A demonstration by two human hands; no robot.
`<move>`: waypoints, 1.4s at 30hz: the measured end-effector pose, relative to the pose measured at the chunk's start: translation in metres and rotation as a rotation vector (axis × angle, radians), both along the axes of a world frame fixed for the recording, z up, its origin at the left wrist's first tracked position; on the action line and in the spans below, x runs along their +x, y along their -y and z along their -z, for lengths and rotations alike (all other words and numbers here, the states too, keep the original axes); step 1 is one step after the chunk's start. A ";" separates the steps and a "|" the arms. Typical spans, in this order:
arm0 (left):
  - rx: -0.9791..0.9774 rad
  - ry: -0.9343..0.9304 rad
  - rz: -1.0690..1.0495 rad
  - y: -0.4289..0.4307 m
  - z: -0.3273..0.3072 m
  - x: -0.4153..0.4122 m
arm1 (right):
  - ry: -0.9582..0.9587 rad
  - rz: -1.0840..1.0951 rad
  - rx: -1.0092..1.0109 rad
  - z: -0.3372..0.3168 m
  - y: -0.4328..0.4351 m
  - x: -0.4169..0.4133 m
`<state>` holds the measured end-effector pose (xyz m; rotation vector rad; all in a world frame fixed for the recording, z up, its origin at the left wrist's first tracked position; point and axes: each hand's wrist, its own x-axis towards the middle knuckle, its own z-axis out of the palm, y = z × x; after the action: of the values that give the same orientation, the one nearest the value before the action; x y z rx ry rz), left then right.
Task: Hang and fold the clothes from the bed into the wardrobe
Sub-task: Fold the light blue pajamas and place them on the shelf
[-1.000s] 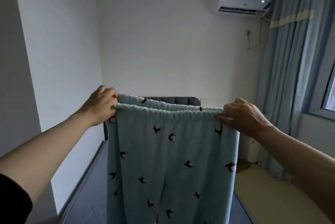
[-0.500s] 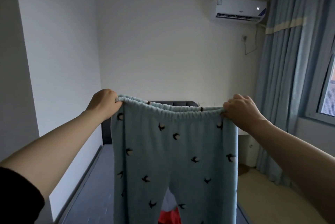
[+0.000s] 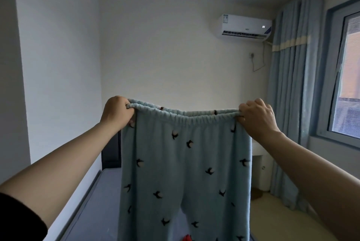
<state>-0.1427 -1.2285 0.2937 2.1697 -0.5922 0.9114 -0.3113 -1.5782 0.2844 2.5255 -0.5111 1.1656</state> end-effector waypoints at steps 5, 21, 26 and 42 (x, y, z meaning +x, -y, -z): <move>-0.178 0.008 0.042 0.023 -0.003 -0.015 | 0.270 -0.272 0.565 0.003 0.010 -0.006; -0.415 -0.796 0.457 0.028 0.041 -0.069 | 0.429 -0.396 1.344 0.037 0.022 -0.081; -0.557 -0.780 0.441 0.038 0.050 -0.079 | 0.412 -0.334 1.449 0.040 0.026 -0.102; -0.662 -0.673 0.599 0.153 -0.001 -0.176 | 0.417 -0.946 1.634 -0.002 -0.009 -0.125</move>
<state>-0.3192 -1.3812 0.2948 1.4246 -0.4614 0.0076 -0.4358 -1.5693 0.2860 4.1727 -0.3898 2.2377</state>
